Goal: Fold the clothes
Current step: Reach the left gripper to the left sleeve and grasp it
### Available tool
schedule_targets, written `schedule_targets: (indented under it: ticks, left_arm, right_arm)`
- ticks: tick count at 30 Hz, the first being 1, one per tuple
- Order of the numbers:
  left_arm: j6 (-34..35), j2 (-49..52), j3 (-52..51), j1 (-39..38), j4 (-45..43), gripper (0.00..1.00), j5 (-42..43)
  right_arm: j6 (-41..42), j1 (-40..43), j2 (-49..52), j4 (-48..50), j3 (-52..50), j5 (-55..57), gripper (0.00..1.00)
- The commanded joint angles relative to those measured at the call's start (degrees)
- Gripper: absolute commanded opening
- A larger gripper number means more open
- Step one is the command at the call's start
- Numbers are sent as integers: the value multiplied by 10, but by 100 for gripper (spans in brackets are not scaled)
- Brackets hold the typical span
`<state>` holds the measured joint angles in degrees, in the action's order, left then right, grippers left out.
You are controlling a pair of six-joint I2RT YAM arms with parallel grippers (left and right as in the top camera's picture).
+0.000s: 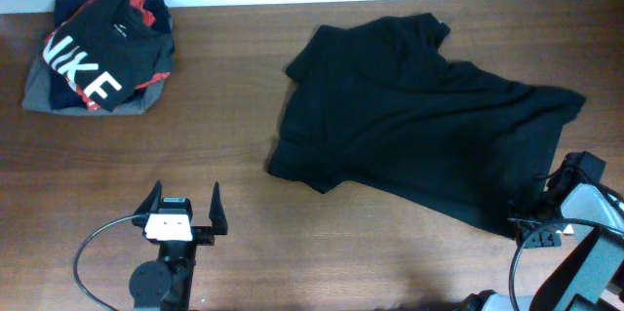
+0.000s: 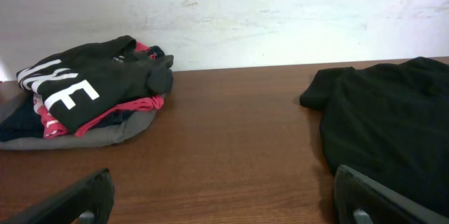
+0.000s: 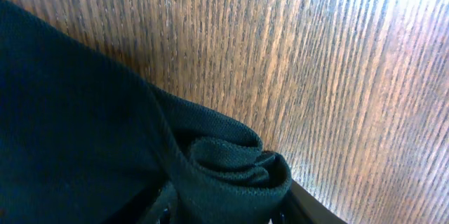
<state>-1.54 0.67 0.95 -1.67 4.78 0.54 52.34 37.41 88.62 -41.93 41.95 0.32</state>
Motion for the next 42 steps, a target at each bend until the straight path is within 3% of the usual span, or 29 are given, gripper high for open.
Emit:
schedule_targets:
  ticks: [1, 17, 19, 24, 27, 31, 36, 42]
  left_arm:
    - [-9, -4, -4, 3, 0, 99, -5]
    - [-6, -4, -4, 3, -13, 99, 3]
    - [-6, -4, -4, 3, -41, 99, 34]
    - [18, -3, -1, 3, -116, 99, 212]
    - [59, 6, 23, 3, -111, 99, 211]
    - [59, 55, 103, 3, -35, 99, 171]
    - [24, 216, 264, 3, 138, 99, 131]
    - [16, 401, 409, 3, 216, 99, 295]
  right_arm:
    - [4, 2, 24, -9, -8, 19, 46]
    - [-11, 2, 24, -7, -5, 19, 47]
    - [-25, 2, 24, -6, -4, 19, 49]
    - [-26, 2, 24, -6, -3, 18, 49]
    - [-26, 2, 24, -7, 3, 18, 49]
    - [-26, 2, 24, -7, 7, 17, 49]
    - [-26, 2, 24, -10, 8, 16, 49]
    - [-26, 2, 24, -21, 8, 16, 48]
